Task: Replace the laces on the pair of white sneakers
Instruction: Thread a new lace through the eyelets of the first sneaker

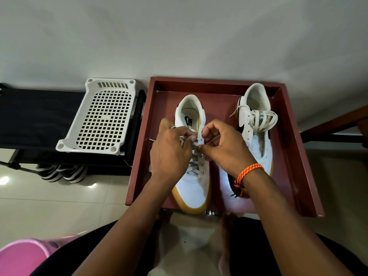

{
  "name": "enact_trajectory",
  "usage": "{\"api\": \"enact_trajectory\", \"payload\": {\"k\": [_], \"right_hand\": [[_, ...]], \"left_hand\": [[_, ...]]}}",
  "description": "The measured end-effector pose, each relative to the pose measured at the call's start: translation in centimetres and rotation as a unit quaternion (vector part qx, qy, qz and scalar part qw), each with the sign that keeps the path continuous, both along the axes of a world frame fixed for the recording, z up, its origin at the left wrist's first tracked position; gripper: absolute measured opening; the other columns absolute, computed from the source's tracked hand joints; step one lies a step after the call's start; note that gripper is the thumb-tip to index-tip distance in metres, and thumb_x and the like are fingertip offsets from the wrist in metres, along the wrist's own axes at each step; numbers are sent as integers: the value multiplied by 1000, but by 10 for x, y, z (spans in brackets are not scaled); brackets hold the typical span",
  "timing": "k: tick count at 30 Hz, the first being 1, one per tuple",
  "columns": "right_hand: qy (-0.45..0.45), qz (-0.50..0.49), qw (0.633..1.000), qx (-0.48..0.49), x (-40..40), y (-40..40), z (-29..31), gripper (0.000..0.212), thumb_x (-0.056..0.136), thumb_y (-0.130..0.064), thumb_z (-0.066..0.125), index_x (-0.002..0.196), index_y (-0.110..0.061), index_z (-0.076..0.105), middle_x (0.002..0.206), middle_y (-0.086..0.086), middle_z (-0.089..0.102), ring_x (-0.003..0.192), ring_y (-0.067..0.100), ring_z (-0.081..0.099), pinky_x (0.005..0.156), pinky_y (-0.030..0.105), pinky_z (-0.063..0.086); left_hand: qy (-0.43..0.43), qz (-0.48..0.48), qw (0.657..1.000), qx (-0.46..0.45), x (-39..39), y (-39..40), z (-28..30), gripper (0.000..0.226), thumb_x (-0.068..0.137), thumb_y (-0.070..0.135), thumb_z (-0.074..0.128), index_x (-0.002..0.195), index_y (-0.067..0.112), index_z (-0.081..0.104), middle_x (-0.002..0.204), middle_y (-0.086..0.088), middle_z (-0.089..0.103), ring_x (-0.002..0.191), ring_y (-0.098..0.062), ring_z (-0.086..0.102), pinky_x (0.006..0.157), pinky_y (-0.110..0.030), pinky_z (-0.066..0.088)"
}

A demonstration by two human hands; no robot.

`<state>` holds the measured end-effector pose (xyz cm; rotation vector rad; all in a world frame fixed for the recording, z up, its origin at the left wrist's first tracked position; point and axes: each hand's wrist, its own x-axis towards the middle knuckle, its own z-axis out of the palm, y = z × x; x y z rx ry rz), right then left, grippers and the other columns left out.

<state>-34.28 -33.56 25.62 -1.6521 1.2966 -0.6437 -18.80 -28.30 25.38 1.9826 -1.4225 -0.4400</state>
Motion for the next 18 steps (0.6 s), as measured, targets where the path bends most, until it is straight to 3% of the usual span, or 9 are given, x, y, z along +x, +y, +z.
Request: {"api": "enact_trajectory", "payload": {"k": [9,18], "right_hand": [[15,-9,1000,12,-1,1,0,32,79,-14,89,95,-20,62,86,-2,71,76,27,74,70,50,64],[-3,-8,1000,18,-3,0,-2,30,80,-10,86,92,-21,61,77,-2,69,73,33,73,68,53,64]], "left_hand": [[15,14,1000,2,-6,-1,-4,13,98,34,77,108,26,82,98,11,48,80,-6,58,63,-24,47],[184,29,982,22,-7,-5,-11,4,97,21,79,98,22,82,100,8,60,92,-4,64,87,-37,61]]}}
